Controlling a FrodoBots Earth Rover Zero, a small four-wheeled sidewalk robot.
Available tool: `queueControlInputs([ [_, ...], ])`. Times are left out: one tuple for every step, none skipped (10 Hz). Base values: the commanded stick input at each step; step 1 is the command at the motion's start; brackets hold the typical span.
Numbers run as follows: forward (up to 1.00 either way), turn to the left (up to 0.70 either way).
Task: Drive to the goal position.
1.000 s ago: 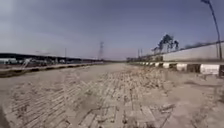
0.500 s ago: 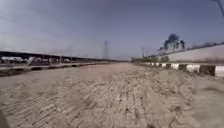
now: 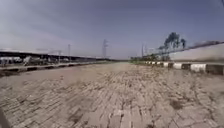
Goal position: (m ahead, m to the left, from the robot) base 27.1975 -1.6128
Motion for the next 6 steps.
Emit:
queueControlInputs([
  [1.0, 0.0],
  [1.0, 0.0],
  [1.0, 0.0],
  [1.0, 0.0],
  [1.0, 0.0],
  [1.0, 0.0],
])
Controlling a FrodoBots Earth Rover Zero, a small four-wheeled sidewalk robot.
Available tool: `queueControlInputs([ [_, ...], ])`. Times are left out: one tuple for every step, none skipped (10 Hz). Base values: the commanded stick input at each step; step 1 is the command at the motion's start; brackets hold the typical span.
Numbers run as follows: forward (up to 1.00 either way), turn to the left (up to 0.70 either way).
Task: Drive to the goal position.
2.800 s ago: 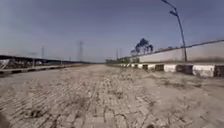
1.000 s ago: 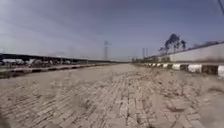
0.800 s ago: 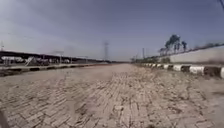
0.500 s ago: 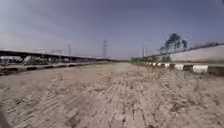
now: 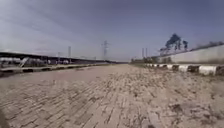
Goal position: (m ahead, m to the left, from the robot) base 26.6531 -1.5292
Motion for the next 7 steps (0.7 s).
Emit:
queueControlInputs([
  [1.0, 0.0],
  [1.0, 0.0],
  [1.0, 0.0],
  [1.0, 0.0],
  [1.0, 0.0],
  [1.0, 0.0],
  [1.0, 0.0],
])
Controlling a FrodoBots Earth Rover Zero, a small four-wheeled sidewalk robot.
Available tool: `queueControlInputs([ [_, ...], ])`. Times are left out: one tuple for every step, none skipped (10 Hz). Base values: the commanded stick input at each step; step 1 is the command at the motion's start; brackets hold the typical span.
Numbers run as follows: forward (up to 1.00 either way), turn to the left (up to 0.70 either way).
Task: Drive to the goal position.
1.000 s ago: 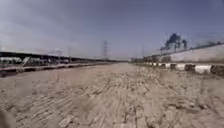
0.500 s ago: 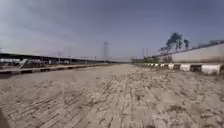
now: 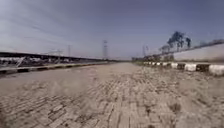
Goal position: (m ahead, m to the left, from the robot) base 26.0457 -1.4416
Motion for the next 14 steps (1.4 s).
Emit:
queueControlInputs([
  [1.0, 0.0],
  [1.0, 0.0],
  [1.0, 0.0],
  [1.0, 0.0],
  [1.0, 0.0],
  [1.0, 0.0],
  [1.0, 0.0],
  [1.0, 0.0],
  [1.0, 0.0],
  [1.0, 0.0],
  [1.0, 0.0],
  [1.0, 0.0],
  [1.0, 0.0],
  [1.0, 0.0],
])
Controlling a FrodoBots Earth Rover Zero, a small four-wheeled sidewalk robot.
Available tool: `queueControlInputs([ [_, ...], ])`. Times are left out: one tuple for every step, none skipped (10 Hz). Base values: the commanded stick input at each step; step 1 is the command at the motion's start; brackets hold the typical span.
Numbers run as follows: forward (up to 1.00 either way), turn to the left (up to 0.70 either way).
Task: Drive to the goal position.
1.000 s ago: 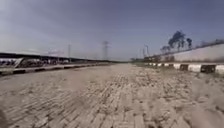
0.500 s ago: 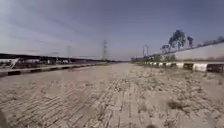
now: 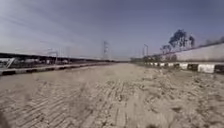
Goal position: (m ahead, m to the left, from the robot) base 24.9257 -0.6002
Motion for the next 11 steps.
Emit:
queueControlInputs([
  [1.0, 0.0],
  [1.0, 0.0],
  [1.0, 0.0],
  [1.0, 0.0],
  [1.0, 0.0],
  [1.0, 0.0],
  [1.0, 0.0],
  [1.0, 0.0],
  [1.0, 0.0],
  [1.0, 0.0],
  [1.0, 0.0],
])
